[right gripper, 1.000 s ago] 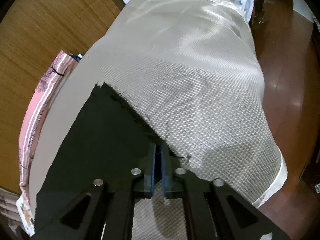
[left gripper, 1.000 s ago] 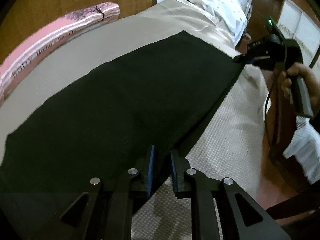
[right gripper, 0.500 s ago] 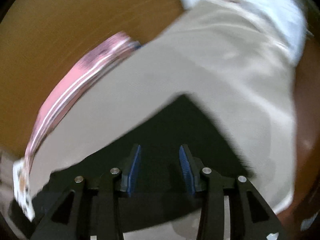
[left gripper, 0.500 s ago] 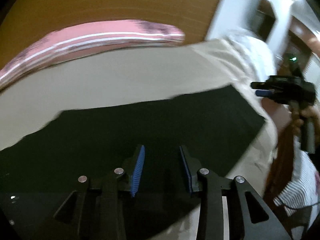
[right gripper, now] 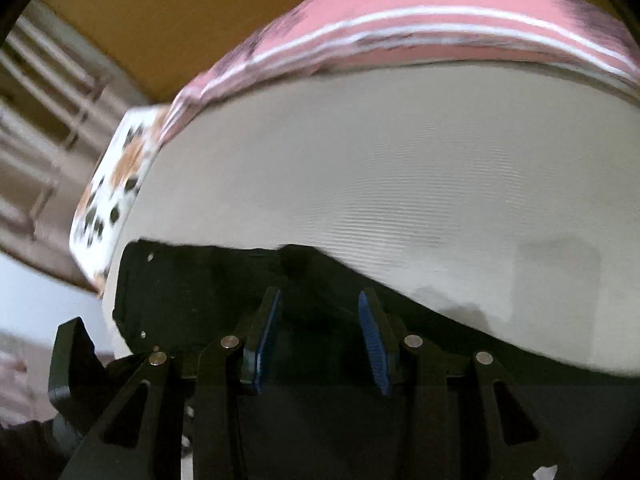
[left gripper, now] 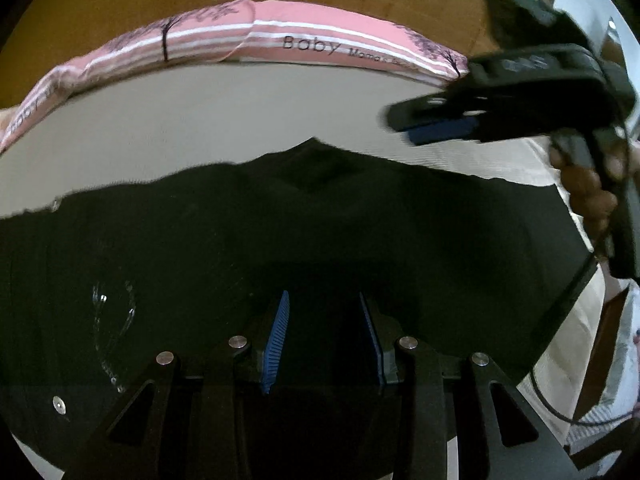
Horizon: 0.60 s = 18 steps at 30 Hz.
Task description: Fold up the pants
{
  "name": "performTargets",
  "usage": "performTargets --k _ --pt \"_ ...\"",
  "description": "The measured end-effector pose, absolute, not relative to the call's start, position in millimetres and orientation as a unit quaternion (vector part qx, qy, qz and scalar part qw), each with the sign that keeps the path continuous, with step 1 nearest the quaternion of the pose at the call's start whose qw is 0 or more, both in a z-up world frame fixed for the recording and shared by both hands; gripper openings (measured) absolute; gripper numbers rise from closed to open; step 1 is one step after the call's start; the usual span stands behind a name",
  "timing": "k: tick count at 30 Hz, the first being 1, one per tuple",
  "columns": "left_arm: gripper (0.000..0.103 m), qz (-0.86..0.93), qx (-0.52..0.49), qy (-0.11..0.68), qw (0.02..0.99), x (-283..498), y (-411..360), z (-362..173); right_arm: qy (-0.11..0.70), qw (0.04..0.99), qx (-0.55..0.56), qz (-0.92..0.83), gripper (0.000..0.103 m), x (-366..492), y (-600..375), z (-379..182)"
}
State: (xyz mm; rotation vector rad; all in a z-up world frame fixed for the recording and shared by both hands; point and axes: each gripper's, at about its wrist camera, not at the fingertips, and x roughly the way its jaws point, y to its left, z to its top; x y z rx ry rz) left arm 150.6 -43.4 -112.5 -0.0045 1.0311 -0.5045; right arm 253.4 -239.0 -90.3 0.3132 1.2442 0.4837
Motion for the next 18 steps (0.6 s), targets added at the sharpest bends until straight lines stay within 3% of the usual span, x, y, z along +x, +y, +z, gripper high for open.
performTargets --k 7,8,9,18 --pt "0.037 -0.256 -0.006 0.478 0.841 147 -38 -115 0.611 0.737 0.124 0.261 0.037 285 -191 -126" --pt "0.037 -0.258 -0.004 0.476 0.841 147 -38 -115 0.609 0.737 0.127 0.265 0.021 287 -189 -127" --pt "0.037 -0.260 -0.004 0.475 0.841 146 -37 -115 0.604 0.739 0.129 0.271 0.012 288 -187 -126" --pt "0.037 -0.272 -0.025 0.463 0.843 142 -25 -121 0.579 0.778 0.051 0.237 0.008 305 -168 -132"
